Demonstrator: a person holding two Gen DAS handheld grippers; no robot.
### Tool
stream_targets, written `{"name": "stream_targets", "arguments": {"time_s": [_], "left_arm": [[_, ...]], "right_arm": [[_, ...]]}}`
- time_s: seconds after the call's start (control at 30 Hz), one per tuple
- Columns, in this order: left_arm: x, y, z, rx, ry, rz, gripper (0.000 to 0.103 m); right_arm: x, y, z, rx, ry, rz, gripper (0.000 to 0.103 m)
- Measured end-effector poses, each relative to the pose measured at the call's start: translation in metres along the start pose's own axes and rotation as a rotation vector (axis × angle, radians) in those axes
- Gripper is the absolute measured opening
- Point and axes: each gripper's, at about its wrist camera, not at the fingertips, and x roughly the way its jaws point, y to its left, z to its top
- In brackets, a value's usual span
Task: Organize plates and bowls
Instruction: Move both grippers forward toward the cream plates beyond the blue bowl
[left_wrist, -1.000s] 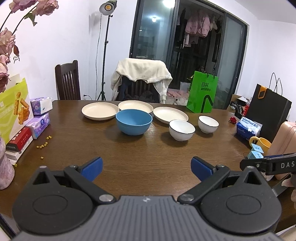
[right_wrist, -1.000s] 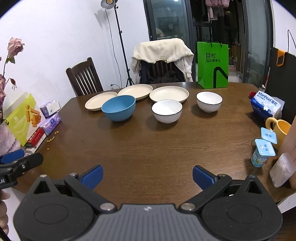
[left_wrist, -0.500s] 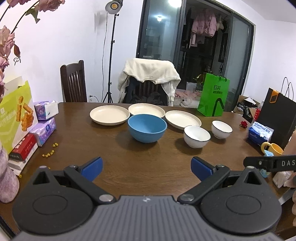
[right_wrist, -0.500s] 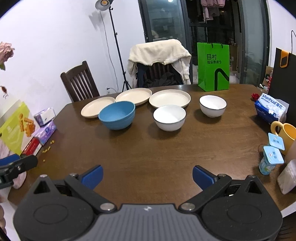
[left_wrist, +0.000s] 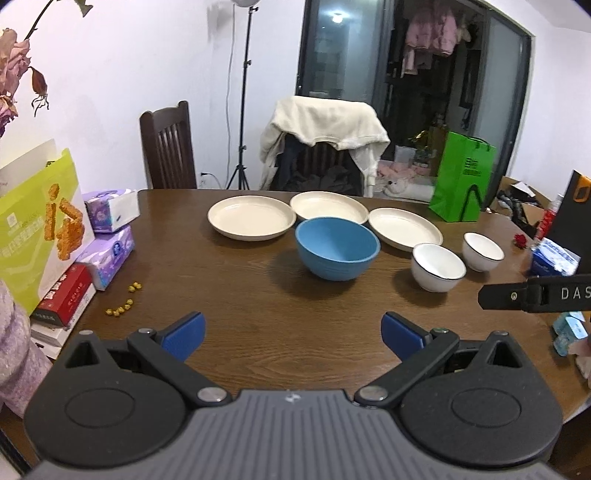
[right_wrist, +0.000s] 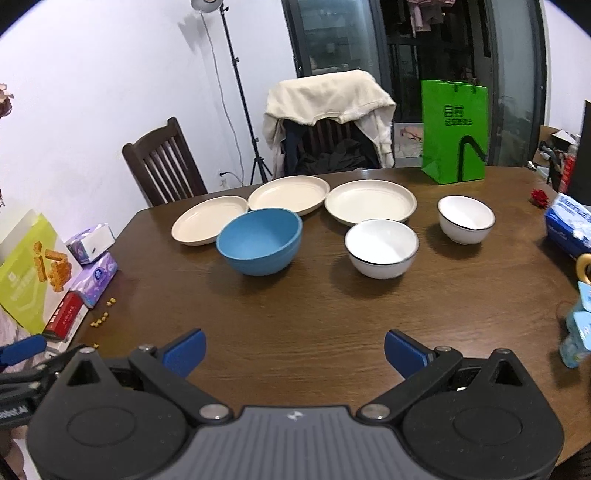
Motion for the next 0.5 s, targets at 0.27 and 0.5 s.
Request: {"name": "stream_targets", "arguments": {"time_s": [0.27, 0.5], "left_arm": [[0.021, 0.014, 0.018, -0.034, 0.047, 0.069, 0.103], [0.041, 0.021, 0.033, -0.091, 0.076, 0.130, 0.103]], "right_arm": [[0.031, 0.032, 0.034, -0.044, 0.032, 0.052, 0.103], [0.067, 0.061, 0.064, -0.117, 0.053, 0.110, 0.103]]}}
